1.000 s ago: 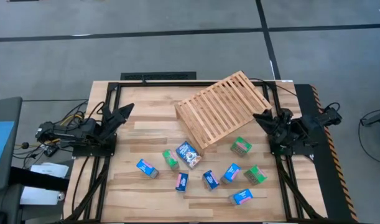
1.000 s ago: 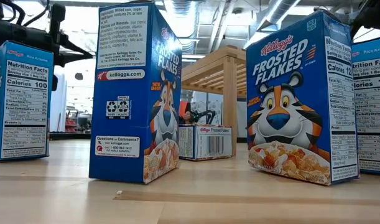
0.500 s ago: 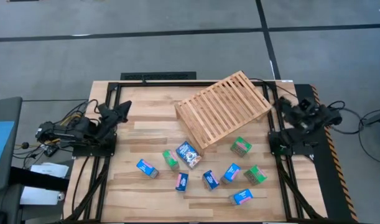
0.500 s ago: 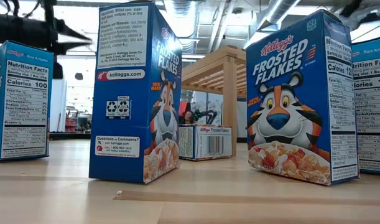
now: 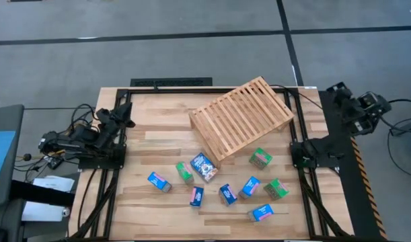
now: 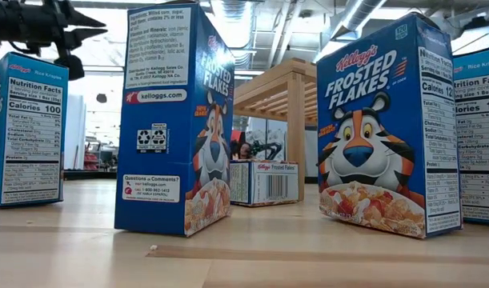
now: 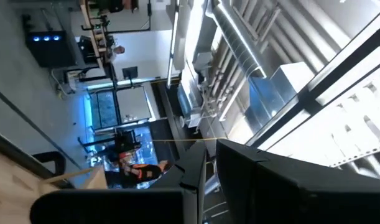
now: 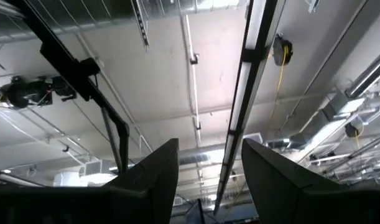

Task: Stack cereal on shelf
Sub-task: Put the right green cereal on the shelf

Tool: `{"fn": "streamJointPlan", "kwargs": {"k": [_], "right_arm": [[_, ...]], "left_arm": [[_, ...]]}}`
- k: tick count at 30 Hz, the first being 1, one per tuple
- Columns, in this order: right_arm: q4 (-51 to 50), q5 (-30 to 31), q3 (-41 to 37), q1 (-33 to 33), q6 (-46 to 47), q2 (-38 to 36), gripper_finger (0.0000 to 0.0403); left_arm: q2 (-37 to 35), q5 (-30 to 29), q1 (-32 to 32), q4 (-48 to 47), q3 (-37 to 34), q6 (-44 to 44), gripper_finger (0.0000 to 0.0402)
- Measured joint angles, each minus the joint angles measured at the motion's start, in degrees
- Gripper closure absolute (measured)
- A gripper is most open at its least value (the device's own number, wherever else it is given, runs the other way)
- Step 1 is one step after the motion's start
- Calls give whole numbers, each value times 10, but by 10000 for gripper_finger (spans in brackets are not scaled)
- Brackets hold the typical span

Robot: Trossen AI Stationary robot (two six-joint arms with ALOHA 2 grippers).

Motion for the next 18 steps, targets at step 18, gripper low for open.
{"fn": "streamJointPlan", "kwargs": {"k": [18], "right_arm": [[-232,220,108,1,-8,31,192]], "left_arm": [[296,115,0,-84,366,333,371]]}}
